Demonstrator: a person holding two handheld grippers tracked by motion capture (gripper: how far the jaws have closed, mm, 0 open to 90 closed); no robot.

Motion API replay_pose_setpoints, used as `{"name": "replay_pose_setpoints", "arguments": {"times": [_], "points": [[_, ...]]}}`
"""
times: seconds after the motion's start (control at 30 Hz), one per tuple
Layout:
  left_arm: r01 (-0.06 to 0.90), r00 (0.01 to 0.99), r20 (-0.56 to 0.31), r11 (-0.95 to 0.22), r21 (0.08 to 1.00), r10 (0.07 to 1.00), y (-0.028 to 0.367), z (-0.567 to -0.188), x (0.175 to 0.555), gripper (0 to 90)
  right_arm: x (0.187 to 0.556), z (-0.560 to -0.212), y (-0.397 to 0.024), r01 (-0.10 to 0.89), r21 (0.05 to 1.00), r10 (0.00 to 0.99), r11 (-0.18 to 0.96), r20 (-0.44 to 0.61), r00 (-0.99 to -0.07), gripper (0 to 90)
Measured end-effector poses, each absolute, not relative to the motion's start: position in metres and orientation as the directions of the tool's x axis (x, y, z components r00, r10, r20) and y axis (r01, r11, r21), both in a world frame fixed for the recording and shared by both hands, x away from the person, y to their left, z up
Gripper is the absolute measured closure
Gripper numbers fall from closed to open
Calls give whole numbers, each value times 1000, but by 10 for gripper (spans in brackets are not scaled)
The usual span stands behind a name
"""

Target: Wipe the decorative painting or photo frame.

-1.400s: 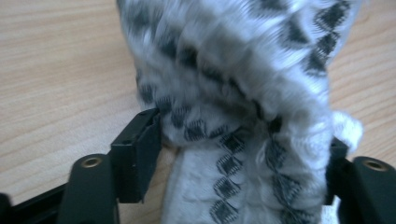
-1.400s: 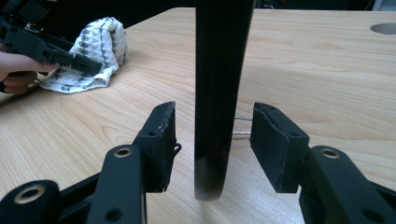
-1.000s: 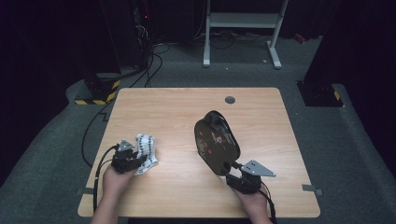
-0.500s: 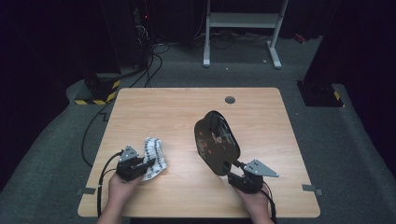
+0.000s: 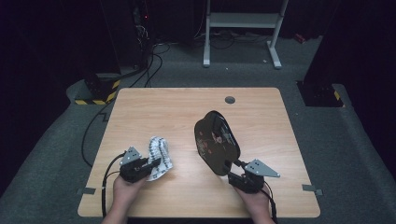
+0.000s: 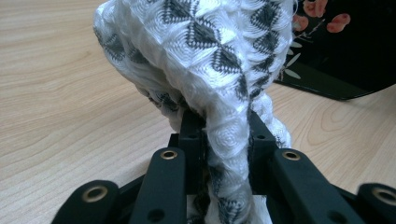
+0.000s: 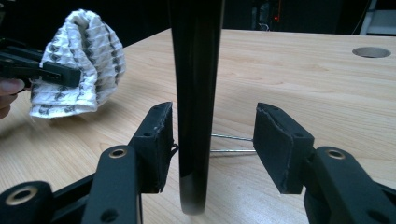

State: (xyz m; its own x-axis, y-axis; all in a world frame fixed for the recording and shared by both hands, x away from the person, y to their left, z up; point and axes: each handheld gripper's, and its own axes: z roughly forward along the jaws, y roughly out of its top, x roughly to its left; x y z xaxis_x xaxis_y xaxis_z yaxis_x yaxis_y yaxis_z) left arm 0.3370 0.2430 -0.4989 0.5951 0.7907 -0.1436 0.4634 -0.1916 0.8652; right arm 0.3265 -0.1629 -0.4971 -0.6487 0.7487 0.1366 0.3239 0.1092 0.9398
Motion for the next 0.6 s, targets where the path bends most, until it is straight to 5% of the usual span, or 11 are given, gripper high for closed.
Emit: {"name": "replay_pose_setpoints", "arguments": {"times": [0.23, 0.6], "points": [[429, 612, -170, -143, 892, 772, 234, -497, 333, 731, 323, -497, -156, 297, 944, 758, 142, 89, -646, 479], [423, 593, -119, -183, 887, 796, 234, -498, 328, 724, 339, -485, -144, 290, 953, 759, 83, 128, -638, 642]]}}
